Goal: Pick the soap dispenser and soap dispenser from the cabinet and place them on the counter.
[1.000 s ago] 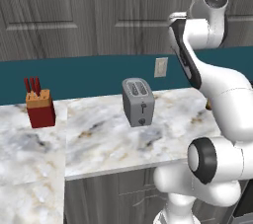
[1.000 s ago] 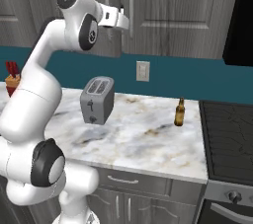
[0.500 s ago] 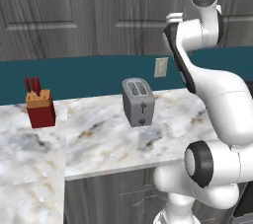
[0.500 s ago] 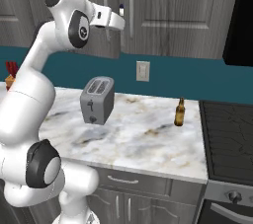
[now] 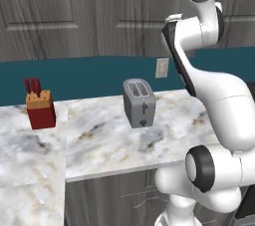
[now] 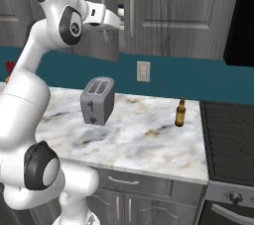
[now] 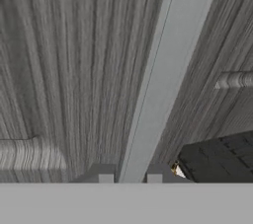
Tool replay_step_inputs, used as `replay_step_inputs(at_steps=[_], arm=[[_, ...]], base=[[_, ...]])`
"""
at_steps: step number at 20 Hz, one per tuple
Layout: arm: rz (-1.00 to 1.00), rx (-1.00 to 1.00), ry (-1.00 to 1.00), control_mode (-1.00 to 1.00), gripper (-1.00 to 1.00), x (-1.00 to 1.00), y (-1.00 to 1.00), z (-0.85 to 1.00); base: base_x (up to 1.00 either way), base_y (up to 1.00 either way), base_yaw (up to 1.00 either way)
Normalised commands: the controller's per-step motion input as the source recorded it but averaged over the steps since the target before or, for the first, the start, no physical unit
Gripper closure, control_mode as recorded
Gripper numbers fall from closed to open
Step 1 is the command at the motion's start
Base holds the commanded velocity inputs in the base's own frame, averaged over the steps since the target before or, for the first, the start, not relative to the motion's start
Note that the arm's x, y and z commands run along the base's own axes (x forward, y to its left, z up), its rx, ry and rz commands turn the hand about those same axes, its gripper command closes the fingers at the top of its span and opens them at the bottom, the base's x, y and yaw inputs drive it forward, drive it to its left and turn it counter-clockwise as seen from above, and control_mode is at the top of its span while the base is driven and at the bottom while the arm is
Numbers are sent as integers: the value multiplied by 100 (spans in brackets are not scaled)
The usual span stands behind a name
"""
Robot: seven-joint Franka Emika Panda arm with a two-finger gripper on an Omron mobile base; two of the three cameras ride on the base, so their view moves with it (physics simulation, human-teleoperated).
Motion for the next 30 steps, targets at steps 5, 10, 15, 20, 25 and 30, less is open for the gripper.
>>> replay_step_inputs(at_steps=[5,10,15,20,25,30], arm=[[-4,0,0,-100,100,-33,12,17],[-8,0,0,-100,100,-35,15,20],[-6,-2,0,-100,100,-27,20,21],[-4,-3,1,-100,100,-27,23,16],[-4,-2,0,-100,100,-30,21,16],[-3,-2,0,-100,100,-32,21,17]], base=[[0,0,0],[0,0,0],[0,0,0],[0,0,0],[0,0,0],[0,0,0]])
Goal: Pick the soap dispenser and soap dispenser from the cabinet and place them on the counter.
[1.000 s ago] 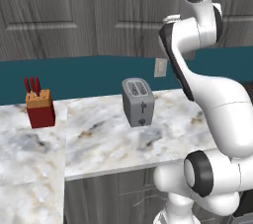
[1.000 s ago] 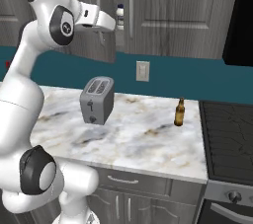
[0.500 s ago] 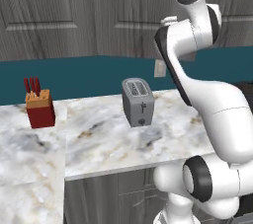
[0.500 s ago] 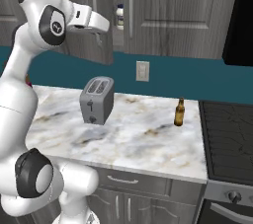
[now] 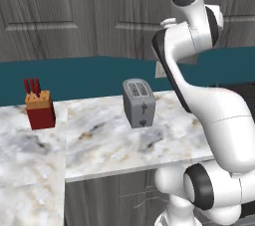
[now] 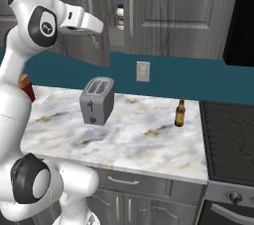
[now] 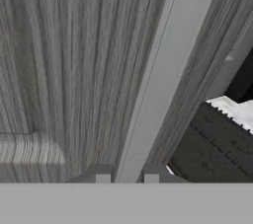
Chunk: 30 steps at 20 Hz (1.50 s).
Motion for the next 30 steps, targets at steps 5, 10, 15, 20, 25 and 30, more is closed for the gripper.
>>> replay_step_inputs(at_steps=[5,10,15,20,25,30], arm=[[-2,-3,0,-100,100,-30,21,9],[-2,-8,-2,-100,100,-31,21,0],[-2,-8,-1,-100,100,-32,25,6],[-3,-7,0,-100,100,-32,30,12],[-2,-6,2,-100,100,-28,31,23],[-1,-4,3,-100,100,-26,28,25]], base=[[0,0,0],[0,0,0],[0,0,0],[0,0,0],[0,0,0],[0,0,0]])
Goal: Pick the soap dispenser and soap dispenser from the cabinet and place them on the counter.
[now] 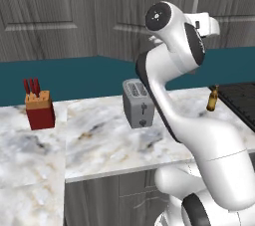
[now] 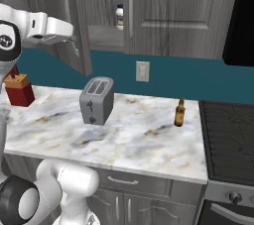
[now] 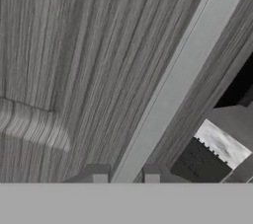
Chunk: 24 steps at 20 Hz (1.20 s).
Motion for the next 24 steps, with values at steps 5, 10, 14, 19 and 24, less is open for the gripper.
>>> replay_step_inputs(at_steps=[5,10,14,19,24], arm=[[-2,-4,4,-100,100,-23,29,27],[-2,-3,3,-100,100,-23,30,24],[-2,-4,2,-100,100,-24,30,22],[-2,-4,3,-100,100,-23,33,22],[-1,-5,3,-100,100,-21,32,22]], base=[[0,0,0],[0,0,0],[0,0,0],[0,0,0],[0,0,0]])
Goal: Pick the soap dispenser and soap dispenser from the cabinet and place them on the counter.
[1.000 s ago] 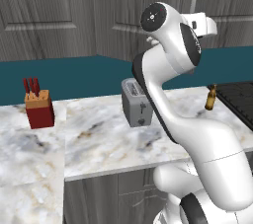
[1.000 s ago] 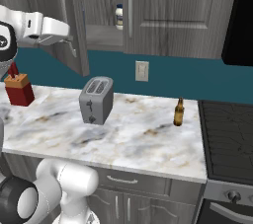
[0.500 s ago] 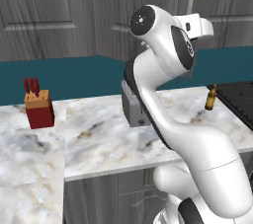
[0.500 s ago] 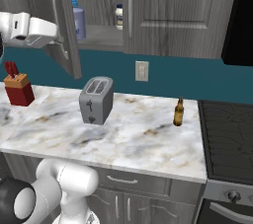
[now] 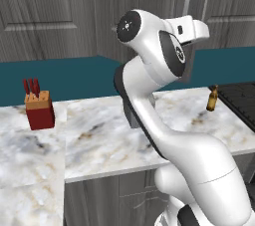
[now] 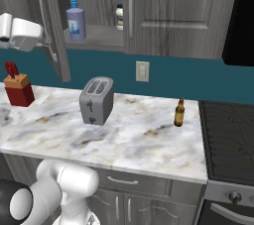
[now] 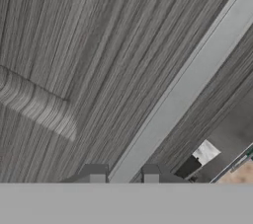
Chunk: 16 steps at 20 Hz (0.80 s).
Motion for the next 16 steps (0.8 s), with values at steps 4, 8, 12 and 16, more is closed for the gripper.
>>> replay_step_inputs(at_steps=[4,8,12,16], arm=[[0,-7,2,-100,100,-9,21,6],[0,-5,2,-100,100,-1,2,0],[-1,-2,-1,-100,100,-10,3,0],[-3,-2,-3,-100,100,-19,5,-2]], base=[[0,0,0],[0,0,0],[0,0,0],[0,0,0]])
